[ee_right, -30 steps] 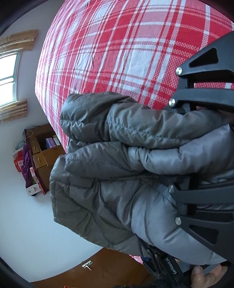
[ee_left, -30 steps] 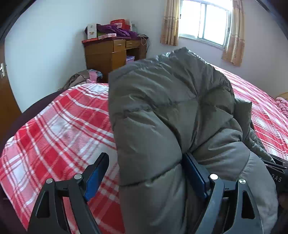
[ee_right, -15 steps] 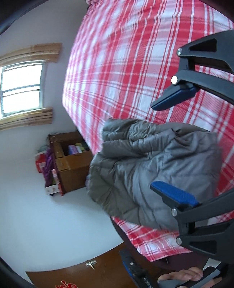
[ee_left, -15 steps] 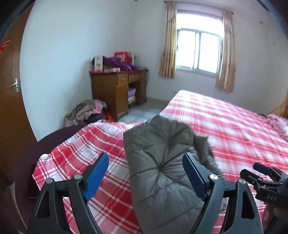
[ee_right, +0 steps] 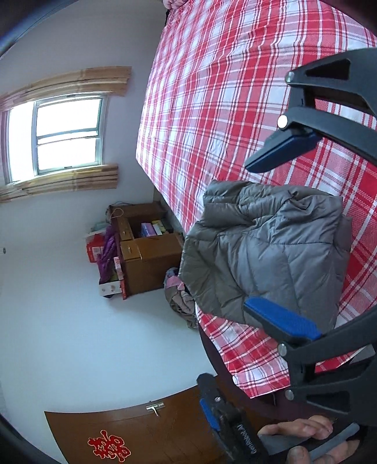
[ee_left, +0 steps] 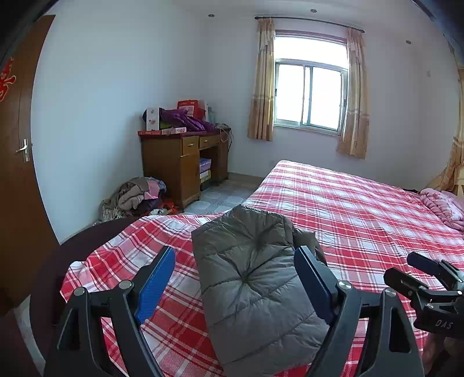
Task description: Fold large clothes
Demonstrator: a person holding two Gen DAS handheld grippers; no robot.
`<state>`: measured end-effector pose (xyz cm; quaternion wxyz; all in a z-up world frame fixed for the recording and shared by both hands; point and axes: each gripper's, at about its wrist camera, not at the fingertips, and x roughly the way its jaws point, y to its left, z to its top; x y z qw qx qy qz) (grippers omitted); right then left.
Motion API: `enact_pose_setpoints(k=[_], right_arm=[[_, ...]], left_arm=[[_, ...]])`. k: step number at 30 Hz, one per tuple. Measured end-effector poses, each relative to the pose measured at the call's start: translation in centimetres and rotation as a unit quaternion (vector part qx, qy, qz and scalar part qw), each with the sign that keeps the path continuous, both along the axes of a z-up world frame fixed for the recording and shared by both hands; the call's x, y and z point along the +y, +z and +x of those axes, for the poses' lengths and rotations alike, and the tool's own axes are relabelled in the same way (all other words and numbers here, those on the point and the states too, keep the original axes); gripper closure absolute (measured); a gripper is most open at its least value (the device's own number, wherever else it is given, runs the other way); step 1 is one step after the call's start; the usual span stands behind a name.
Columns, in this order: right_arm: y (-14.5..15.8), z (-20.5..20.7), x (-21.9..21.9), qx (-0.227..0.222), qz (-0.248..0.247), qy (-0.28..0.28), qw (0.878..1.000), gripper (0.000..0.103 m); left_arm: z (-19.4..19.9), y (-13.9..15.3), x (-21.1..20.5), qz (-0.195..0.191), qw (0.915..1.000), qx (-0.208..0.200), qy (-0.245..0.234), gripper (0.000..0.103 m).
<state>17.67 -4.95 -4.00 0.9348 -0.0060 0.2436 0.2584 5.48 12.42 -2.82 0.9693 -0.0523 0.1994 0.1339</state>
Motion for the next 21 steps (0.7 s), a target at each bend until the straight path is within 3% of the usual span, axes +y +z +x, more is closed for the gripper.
enact_pose_setpoints(k=[21], right_arm=[[-0.09,-0.55,0.64,-0.005,-0.003,0.009,1.000,0.013]], left_arm=[[-0.33,0.17,0.46,-0.006,0.9999,-0.003,0.008,0.019]])
